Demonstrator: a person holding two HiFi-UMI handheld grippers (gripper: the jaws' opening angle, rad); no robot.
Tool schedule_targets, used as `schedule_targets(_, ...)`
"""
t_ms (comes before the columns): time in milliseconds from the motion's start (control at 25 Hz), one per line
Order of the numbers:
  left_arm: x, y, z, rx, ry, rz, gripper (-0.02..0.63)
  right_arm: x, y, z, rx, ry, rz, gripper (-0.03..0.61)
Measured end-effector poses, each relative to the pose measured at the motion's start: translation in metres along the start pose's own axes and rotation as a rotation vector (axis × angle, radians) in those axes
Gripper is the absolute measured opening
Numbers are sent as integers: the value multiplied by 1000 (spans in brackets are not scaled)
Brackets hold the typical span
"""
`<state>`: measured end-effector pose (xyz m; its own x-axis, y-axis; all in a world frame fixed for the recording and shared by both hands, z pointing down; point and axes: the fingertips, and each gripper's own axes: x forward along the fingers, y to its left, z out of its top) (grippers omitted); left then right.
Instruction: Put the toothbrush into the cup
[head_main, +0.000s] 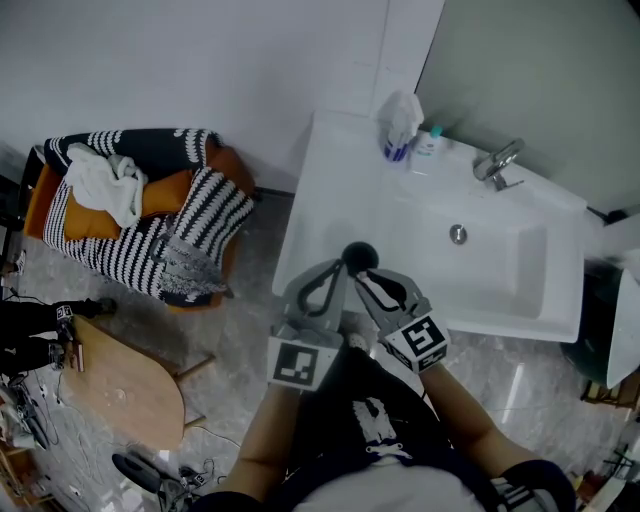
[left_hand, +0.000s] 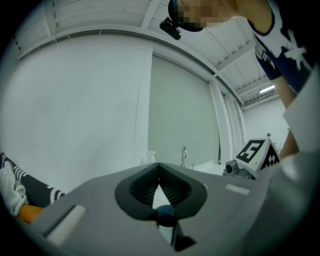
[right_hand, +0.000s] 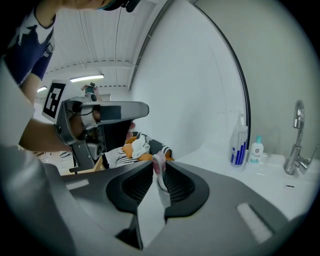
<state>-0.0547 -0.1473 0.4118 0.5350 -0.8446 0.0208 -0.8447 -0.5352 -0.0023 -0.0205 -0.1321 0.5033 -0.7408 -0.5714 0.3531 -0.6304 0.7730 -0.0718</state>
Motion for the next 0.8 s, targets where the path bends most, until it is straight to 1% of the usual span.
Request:
schedule_targets(120,2,-1,-4,20,1,-9,0,0,0,-1,4,9,10,81)
schedule_targets(280,5,-2,-15,-2,14,-12,0,0,0,0,4,12,17,86)
schedule_targets(440,5,-5,-28,5,48,-18,0,-1,0,2,-4,11,21,89)
schedule_targets(640,7,-6,-38,-12,71,-14,0,-3,-4,2,-1,3,20,92)
schedule_targets(800,8,-7,-46,0,95,-21,0,-5,-2,6,4,-12,33,109)
